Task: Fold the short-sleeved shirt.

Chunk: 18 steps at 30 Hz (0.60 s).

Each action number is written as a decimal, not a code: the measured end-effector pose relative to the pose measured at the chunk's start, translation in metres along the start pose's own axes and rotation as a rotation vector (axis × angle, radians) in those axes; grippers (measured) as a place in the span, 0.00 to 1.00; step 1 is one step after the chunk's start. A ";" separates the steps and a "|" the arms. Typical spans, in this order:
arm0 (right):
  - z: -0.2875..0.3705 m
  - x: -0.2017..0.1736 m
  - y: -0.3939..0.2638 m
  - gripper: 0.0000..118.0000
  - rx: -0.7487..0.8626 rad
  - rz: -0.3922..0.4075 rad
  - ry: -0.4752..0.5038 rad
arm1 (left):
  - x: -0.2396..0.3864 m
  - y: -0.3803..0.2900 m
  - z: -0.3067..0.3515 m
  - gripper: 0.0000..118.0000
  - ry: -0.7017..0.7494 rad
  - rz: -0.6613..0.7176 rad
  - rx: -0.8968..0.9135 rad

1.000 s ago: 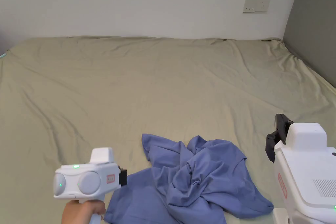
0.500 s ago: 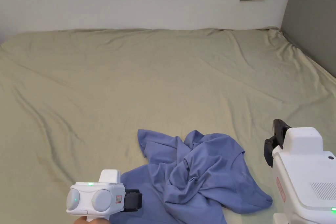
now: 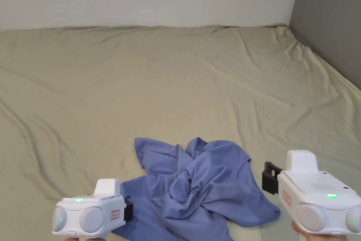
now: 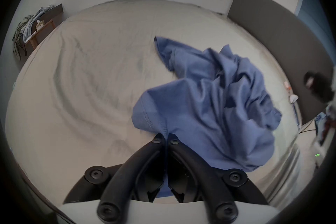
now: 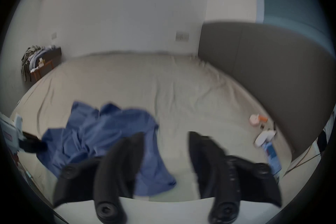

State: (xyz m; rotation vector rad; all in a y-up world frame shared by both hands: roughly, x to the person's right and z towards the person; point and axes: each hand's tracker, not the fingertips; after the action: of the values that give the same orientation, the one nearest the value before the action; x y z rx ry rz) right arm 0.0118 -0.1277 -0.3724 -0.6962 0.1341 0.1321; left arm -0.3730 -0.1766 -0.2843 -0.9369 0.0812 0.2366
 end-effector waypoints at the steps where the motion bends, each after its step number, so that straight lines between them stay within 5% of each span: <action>1: -0.013 0.000 -0.006 0.61 -0.045 -0.006 0.010 | -0.001 0.001 0.006 0.01 -0.027 0.009 0.025; 2: -0.026 0.001 -0.012 0.76 -0.091 -0.023 0.011 | -0.002 0.003 0.013 0.01 -0.040 0.014 0.046; 4: -0.046 -0.002 -0.026 0.91 -0.160 -0.019 0.012 | -0.003 0.005 0.024 0.01 -0.059 0.006 0.078; 8: -0.071 -0.008 -0.047 0.89 -0.276 0.016 0.004 | -0.003 0.010 0.032 0.01 -0.061 -0.002 0.084; 13: -0.076 -0.014 -0.066 0.46 -0.278 -0.012 0.114 | -0.005 0.009 0.030 0.01 -0.067 0.004 0.078; 15: -0.074 -0.016 -0.061 0.09 -0.290 -0.013 0.130 | -0.007 0.008 0.027 0.01 -0.064 0.010 0.076; 18: -0.055 -0.030 -0.049 0.10 -0.248 0.077 0.088 | -0.013 0.011 0.029 0.01 -0.085 0.049 0.081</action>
State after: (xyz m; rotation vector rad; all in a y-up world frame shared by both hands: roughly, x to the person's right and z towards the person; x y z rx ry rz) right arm -0.0143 -0.2030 -0.3786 -0.9447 0.2320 0.1940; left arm -0.3889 -0.1497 -0.2735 -0.8436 0.0349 0.3163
